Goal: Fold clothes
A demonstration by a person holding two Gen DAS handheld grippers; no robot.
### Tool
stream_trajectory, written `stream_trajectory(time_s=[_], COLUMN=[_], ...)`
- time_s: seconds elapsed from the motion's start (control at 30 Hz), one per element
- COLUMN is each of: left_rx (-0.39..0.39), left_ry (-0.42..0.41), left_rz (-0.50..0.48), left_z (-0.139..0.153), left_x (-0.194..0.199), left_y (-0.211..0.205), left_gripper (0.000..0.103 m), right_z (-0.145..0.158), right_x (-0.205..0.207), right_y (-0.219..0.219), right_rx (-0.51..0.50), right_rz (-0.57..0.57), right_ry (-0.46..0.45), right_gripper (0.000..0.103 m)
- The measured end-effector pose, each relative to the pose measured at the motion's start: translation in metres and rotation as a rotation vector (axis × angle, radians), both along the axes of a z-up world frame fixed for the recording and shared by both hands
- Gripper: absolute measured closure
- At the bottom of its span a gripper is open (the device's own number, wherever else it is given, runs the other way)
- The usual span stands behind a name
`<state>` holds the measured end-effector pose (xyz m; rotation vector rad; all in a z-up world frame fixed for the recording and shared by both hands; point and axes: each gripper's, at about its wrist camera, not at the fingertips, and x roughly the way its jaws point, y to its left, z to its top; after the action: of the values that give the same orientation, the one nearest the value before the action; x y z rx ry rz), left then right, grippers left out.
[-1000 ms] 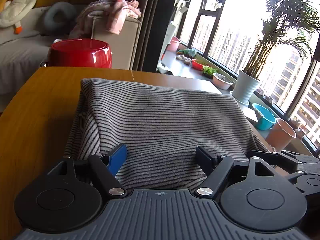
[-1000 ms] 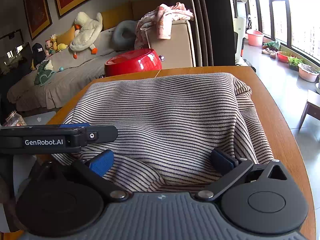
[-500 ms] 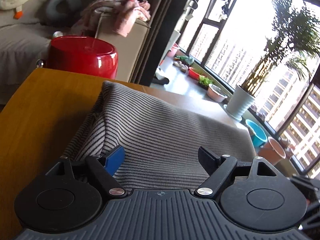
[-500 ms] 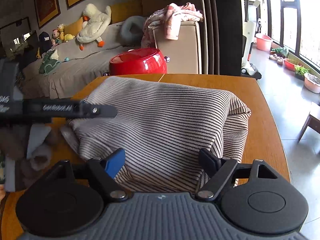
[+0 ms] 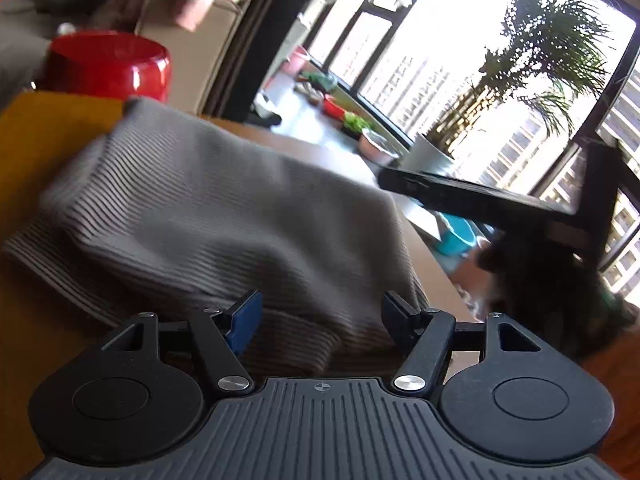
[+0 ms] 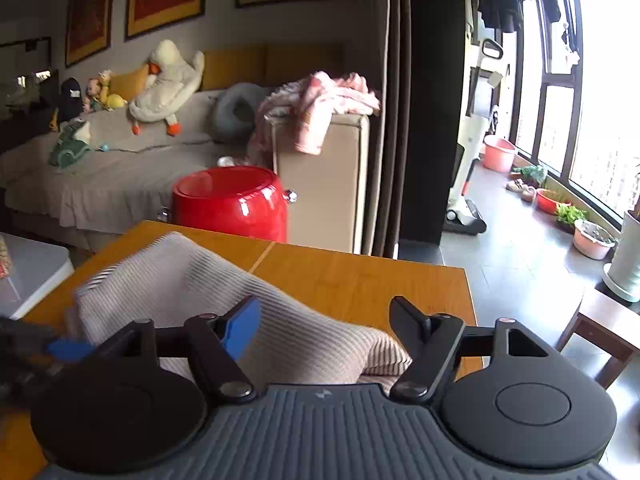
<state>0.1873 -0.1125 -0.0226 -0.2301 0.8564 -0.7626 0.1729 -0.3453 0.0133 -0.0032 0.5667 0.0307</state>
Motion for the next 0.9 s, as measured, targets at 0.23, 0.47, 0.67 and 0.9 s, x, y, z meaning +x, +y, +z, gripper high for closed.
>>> stream_trajectory(time_s=[0.23, 0.47, 0.67, 0.9], left_rx=[0.044, 0.097, 0.072, 0.148], left_ry=[-0.009, -0.062, -0.216, -0.206], left_rz=[0.087, 0.136, 0.041, -0.083], left_z=[-0.005, 0.001, 0.038, 0.013], left_x=[0.033, 0.047, 0.001, -0.024], left_y=[0.027, 0.041, 0.03, -0.006], left_gripper=[0.046, 0.037, 0.035, 0.037], right_z=[-0.024, -0.032, 0.006, -0.047], right_x=[-0.042, -0.103, -0.135, -0.114], right_y=[0.008, 0.029, 0.043, 0.048], right_rx=[0.067, 0.069, -0.102, -0.123], right_rz=[0.054, 0.185, 0.239, 0.252], right_ry=[0.108, 0.208, 0.07, 0.203], right_gripper=[0.04, 0.035, 0.036, 0.028])
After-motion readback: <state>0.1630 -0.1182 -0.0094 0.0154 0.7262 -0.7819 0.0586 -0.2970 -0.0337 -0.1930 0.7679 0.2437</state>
